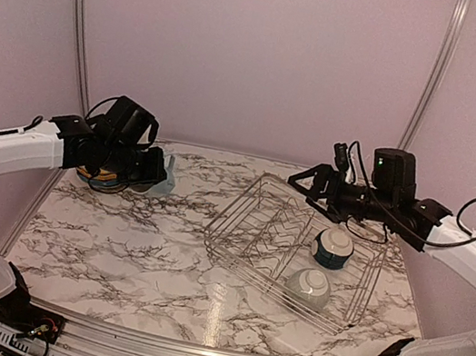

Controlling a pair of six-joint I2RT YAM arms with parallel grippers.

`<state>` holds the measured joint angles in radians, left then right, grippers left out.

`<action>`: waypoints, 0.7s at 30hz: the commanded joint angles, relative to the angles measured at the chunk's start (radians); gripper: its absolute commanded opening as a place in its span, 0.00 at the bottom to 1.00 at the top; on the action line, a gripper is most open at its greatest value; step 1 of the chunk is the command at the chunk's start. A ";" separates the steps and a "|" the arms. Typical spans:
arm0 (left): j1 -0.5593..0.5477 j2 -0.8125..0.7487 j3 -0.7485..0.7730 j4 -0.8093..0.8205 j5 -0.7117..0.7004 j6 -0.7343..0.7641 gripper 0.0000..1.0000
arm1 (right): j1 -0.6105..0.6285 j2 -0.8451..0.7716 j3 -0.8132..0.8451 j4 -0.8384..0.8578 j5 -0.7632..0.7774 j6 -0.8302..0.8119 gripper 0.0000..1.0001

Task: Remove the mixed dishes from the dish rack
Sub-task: Place the cup at the center of the board.

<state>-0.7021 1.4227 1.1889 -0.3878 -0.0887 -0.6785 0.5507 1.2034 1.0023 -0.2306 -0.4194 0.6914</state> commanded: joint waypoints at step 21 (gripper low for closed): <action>0.116 0.530 0.553 -0.422 -0.223 0.374 0.00 | -0.005 -0.035 0.175 -0.325 0.266 -0.083 0.98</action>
<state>-0.6006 1.9064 1.6588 -0.7563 -0.2455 -0.3790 0.5503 1.1942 1.1244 -0.4820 -0.2226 0.6228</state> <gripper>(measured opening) 0.088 0.985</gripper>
